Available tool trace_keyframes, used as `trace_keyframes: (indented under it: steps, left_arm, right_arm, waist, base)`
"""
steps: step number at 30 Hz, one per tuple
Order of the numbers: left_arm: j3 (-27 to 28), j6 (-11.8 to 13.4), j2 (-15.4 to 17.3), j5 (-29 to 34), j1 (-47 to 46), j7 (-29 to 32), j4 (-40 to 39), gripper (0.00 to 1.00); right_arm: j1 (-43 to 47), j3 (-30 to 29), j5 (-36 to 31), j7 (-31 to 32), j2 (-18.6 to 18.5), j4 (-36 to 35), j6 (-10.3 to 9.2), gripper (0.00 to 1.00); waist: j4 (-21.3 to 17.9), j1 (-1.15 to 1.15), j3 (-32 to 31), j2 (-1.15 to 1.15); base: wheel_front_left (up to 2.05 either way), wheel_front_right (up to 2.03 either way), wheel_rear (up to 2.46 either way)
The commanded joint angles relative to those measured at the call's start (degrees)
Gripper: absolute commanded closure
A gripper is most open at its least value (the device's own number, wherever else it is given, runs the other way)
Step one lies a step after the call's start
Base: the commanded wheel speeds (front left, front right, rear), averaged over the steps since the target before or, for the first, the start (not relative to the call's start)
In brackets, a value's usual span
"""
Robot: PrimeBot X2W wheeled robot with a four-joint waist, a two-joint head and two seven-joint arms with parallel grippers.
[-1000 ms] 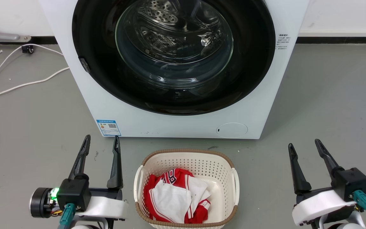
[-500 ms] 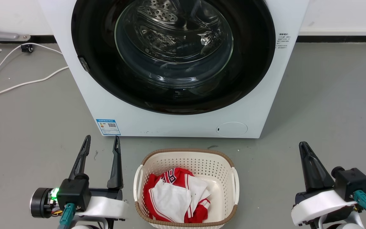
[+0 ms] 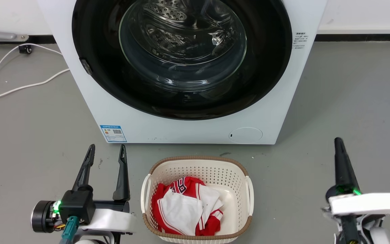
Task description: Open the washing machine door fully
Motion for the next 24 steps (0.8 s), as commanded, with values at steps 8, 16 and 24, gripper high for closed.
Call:
trace_keyframes:
  steps: [8, 16, 24]
  left_arm:
    - [-0.10, 0.32, -0.20, -0.58, -1.72, -0.15, -0.42, 0.00]
    - [-0.86, 0.40, -0.29, -1.02, -4.01, -0.15, -1.12, 0.00]
    - [-1.58, 0.37, -0.32, -0.58, -7.47, -0.14, -1.43, 0.00]
  right_arm:
    - [-8.68, -3.48, 33.00, -1.51, 0.07, 4.11, -0.01, 1.00]
    - [-23.32, -9.82, 45.69, 3.14, -2.92, 15.75, -0.01, 1.00]
    - [-40.73, -9.10, 46.78, 8.10, -9.07, 30.52, -0.01, 1.00]
  waist:
    - [0.17, 0.00, 2.01, 0.00]
    - [0.84, 0.00, 5.92, 0.00]
    - [1.41, 0.00, 10.12, 0.00]
  base:
    - [0.00, 0.00, 0.00]
    - [0.00, 0.00, 0.00]
    - [0.00, 0.00, 0.00]
